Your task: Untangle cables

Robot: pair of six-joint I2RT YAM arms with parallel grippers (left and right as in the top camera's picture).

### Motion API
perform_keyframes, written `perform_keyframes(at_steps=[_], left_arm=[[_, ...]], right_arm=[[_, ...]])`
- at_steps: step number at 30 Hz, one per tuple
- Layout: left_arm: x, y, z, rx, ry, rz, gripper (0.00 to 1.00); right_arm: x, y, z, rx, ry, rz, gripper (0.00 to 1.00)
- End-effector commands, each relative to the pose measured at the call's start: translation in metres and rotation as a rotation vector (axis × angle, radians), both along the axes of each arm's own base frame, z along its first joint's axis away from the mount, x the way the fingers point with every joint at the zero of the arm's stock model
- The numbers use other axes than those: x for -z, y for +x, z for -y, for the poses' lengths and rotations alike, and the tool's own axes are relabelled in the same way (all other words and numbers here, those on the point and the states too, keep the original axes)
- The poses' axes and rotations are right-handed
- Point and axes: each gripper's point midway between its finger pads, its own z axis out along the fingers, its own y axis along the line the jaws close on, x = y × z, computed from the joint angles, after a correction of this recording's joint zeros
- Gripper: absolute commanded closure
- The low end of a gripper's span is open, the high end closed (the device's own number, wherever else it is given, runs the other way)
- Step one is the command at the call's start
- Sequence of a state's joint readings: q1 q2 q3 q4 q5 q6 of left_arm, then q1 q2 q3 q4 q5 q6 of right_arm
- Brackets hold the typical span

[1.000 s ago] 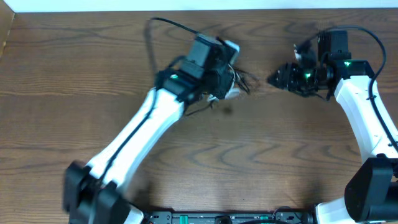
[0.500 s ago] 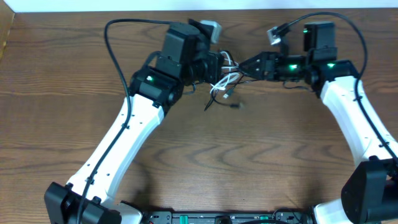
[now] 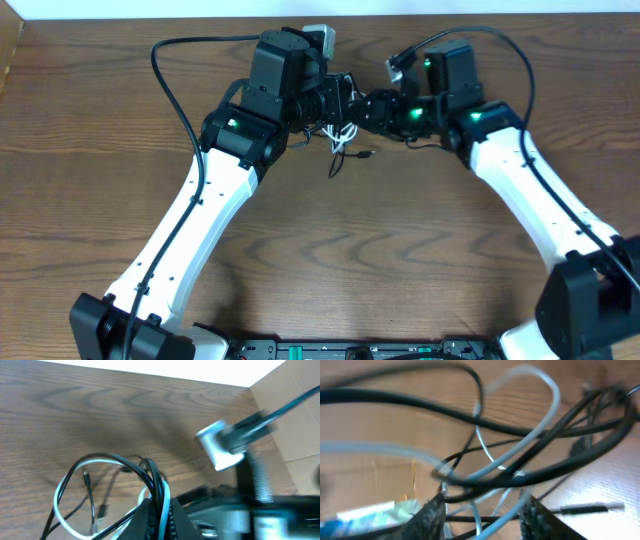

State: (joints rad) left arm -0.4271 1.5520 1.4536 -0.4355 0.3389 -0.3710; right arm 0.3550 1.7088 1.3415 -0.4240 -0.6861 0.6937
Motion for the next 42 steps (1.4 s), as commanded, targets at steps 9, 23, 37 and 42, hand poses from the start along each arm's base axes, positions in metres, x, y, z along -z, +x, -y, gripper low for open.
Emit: perform_keyframes(at_steps=[9, 23, 37, 42], left_arm=[[-0.082, 0.004, -0.047, -0.119, -0.135, 0.178, 0.93], [-0.143, -0.021, -0.098, -0.205, -0.196, 0.313, 0.93], [-0.126, -0.039, -0.058, 0.046, -0.276, 0.2, 0.93], [-0.087, -0.04, -0.038, 0.098, -0.267, 0.049, 0.92]], right_arm=[[0.102, 0.015, 0.066, 0.271, -0.302, -0.272, 0.63], [0.128, 0.008, 0.211, 0.33, -0.554, -0.315, 0.73], [0.071, -0.003, 0.181, -0.036, -0.302, -0.078, 0.46], [0.015, -0.005, 0.176, -0.04, -0.278, 0.037, 0.43]])
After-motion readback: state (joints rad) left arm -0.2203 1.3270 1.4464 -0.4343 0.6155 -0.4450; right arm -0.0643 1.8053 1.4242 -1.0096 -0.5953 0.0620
